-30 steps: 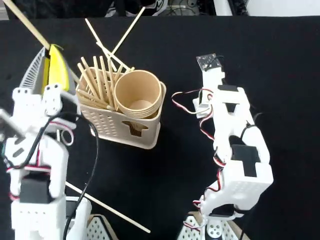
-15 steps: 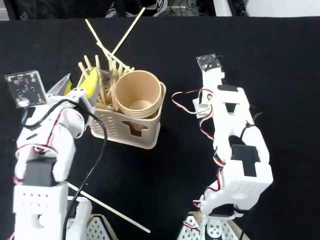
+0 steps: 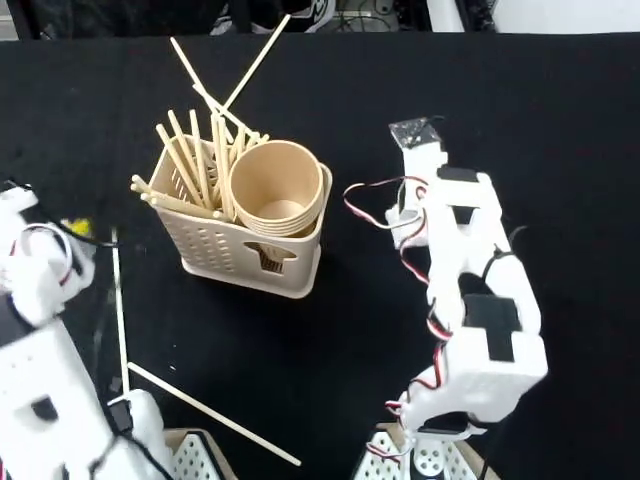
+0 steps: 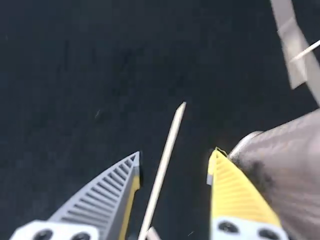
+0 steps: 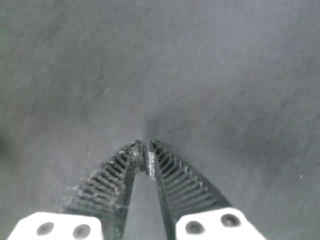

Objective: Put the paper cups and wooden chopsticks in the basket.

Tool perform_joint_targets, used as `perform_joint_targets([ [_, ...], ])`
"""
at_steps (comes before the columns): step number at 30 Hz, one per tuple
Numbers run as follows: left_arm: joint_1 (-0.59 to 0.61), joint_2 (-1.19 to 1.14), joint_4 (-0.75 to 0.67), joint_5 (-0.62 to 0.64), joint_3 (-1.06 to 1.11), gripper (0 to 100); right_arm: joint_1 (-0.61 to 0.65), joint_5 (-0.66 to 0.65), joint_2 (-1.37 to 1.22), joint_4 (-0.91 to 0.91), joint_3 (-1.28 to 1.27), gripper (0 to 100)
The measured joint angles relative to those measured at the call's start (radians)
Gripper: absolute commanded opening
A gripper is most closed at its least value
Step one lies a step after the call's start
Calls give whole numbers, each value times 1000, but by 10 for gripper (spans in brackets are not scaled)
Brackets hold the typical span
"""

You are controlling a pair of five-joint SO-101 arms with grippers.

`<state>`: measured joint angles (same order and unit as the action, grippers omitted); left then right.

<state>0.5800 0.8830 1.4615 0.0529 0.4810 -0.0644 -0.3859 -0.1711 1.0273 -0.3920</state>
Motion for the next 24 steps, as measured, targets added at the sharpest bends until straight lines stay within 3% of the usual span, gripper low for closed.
perform_joint_targets([
  [6,152,-187,-172,-89,210,223,38,-241,160,258,0,11],
  [11,158,-339,-247,-161,269,223,64,-496,353,511,0,11],
  [14,164,-439,-298,-169,267,223,163,-588,476,658,0,11],
  [18,164,-586,-371,-169,236,223,393,-548,585,701,-28,11],
  [24,164,-806,-410,-189,55,223,888,-327,609,641,-203,12],
])
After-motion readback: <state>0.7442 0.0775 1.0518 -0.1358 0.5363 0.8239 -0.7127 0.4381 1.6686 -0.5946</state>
